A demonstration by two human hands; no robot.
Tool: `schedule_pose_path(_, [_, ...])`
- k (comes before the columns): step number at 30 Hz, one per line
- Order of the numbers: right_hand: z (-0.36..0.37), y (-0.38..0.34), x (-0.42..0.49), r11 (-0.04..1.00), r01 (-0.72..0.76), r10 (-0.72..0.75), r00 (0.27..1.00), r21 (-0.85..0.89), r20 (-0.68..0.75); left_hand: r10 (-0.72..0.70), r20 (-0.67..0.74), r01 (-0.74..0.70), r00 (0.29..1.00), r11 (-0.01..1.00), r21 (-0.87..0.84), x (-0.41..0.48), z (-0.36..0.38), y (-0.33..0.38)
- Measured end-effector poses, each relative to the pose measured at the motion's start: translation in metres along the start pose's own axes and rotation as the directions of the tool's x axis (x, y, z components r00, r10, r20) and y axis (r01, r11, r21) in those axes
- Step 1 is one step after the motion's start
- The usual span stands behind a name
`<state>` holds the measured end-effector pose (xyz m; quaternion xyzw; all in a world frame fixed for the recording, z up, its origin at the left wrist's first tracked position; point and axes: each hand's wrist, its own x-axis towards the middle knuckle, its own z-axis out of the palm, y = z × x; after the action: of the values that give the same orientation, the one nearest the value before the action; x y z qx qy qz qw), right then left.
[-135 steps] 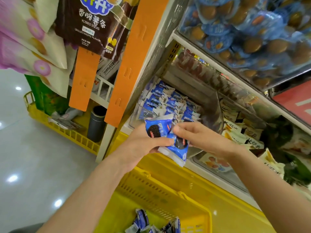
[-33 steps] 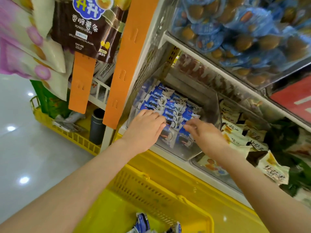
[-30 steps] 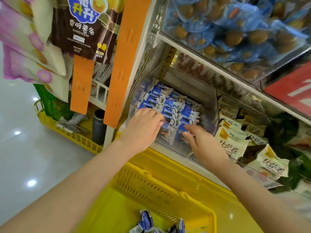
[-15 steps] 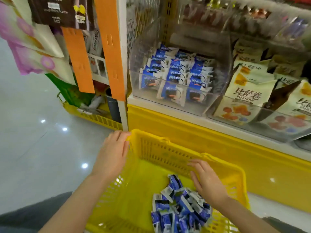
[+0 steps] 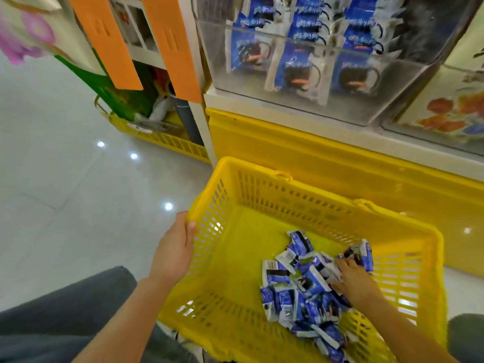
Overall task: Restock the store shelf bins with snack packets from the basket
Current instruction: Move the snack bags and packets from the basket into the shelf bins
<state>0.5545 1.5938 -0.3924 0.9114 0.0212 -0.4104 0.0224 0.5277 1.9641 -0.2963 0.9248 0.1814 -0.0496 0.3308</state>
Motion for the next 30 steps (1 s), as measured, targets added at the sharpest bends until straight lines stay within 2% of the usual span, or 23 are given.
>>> schedule_pose_path(2, [-0.001,-0.001,0.004,1.000,-0.016,0.016,1.000,-0.002,-0.022,0.016,-0.021,-0.016,1.000,1.000,0.011,0.000,0.001,0.000])
schedule_pose_path(5, [-0.007,-0.004,0.009,0.994,-0.018,0.025,0.998,0.112,-0.058,0.005,-0.029,-0.004,1.000,1.000,0.030,0.000,0.002,0.000])
schedule_pose_path(7, [-0.014,-0.006,0.008,0.993,0.007,0.004,0.996,0.115,-0.091,-0.021,-0.019,0.021,1.000,1.000,0.009,0.000,0.002,0.002])
schedule_pose_path(9, [-0.026,-0.009,0.003,0.991,0.061,-0.046,0.990,0.116,-0.130,-0.018,-0.011,0.018,1.000,1.000,0.004,0.001,0.001,0.007])
schedule_pose_path(11, [-0.044,-0.015,-0.007,0.970,0.141,-0.106,0.978,0.197,-0.179,0.016,-0.078,-0.010,0.997,0.997,0.075,0.000,-0.001,0.017])
schedule_pose_path(13, [-0.067,-0.025,-0.022,0.922,0.230,-0.170,0.963,0.312,-0.207,0.116,-0.151,-0.099,0.982,0.988,0.121,-0.004,-0.001,0.031])
schedule_pose_path(14, [-0.077,-0.032,-0.032,0.886,0.293,-0.221,0.948,0.359,-0.228,0.179,-0.143,-0.164,0.973,0.980,0.108,-0.007,0.000,0.039])
schedule_pose_path(15, [-0.087,-0.038,-0.042,0.842,0.363,-0.282,0.926,0.398,-0.249,0.224,-0.091,-0.220,0.970,0.974,0.054,-0.013,0.003,0.048])
schedule_pose_path(17, [-0.105,-0.052,-0.065,0.725,0.457,-0.394,0.889,0.515,-0.235,0.264,0.111,-0.247,0.958,0.958,-0.143,-0.027,0.013,0.065])
schedule_pose_path(19, [-0.118,-0.064,-0.084,0.580,0.499,-0.511,0.838,0.644,-0.190,0.287,0.363,-0.192,0.887,0.942,-0.274,-0.042,0.026,0.079])
schedule_pose_path(21, [-0.127,-0.071,-0.100,0.478,0.529,-0.575,0.792,0.701,-0.206,0.313,0.515,-0.130,0.798,0.924,-0.360,-0.054,0.036,0.089])
schedule_pose_path(23, [-0.131,-0.075,-0.108,0.417,0.538,-0.557,0.788,0.732,-0.263,0.312,0.571,-0.004,0.759,0.880,-0.475,-0.061,0.039,0.095])
schedule_pose_path(27, [-0.126,-0.075,-0.105,0.326,0.559,-0.419,0.808,0.762,-0.414,0.270,0.537,0.107,0.800,0.815,-0.569,-0.066,0.042,0.099])
schedule_pose_path(29, [-0.115,-0.067,-0.090,0.356,0.545,-0.252,0.839,0.759,-0.483,0.247,0.531,0.154,0.811,0.785,-0.600,-0.064,0.044,0.097])
schedule_pose_path(30, [-0.106,-0.060,-0.079,0.433,0.512,-0.158,0.853,0.742,-0.497,0.234,0.526,0.167,0.817,0.778,-0.606,-0.062,0.045,0.095])
